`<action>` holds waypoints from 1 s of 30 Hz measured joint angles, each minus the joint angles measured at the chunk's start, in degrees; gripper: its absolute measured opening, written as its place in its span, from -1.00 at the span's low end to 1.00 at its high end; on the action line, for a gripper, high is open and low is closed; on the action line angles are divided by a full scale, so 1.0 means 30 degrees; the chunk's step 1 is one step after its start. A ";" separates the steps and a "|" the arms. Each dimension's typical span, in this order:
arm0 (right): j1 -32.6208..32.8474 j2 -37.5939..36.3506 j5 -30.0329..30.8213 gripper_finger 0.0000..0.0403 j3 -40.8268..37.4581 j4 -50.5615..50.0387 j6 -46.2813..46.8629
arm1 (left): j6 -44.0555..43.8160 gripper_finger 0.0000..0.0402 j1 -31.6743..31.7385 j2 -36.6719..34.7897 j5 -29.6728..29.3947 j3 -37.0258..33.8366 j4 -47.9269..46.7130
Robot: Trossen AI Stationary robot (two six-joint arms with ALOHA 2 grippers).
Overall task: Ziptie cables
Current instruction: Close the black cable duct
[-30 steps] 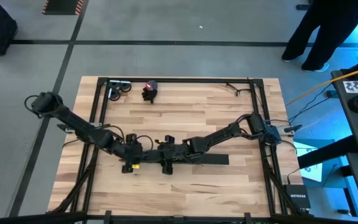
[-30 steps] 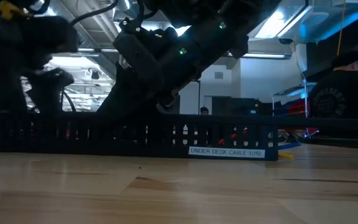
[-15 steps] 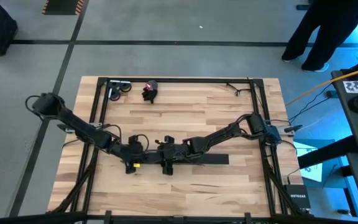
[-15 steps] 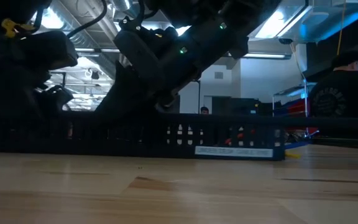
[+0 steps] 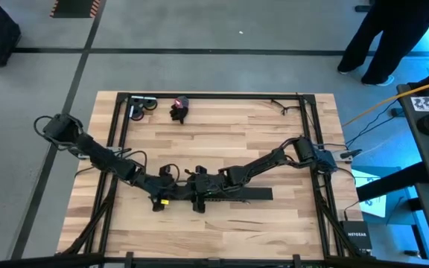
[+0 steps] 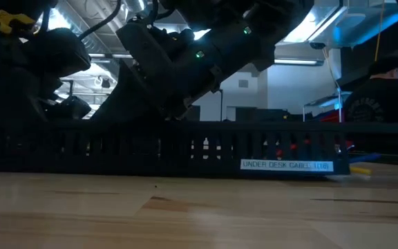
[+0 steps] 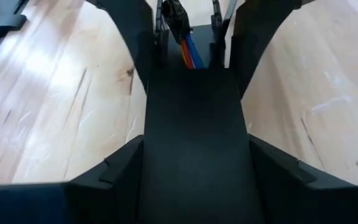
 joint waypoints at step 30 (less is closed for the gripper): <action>-0.0105 0.0097 0.0047 0.14 -0.0067 0.0620 0.0045 | -0.3029 0.06 0.0058 -0.2353 0.0968 -0.0833 -0.3148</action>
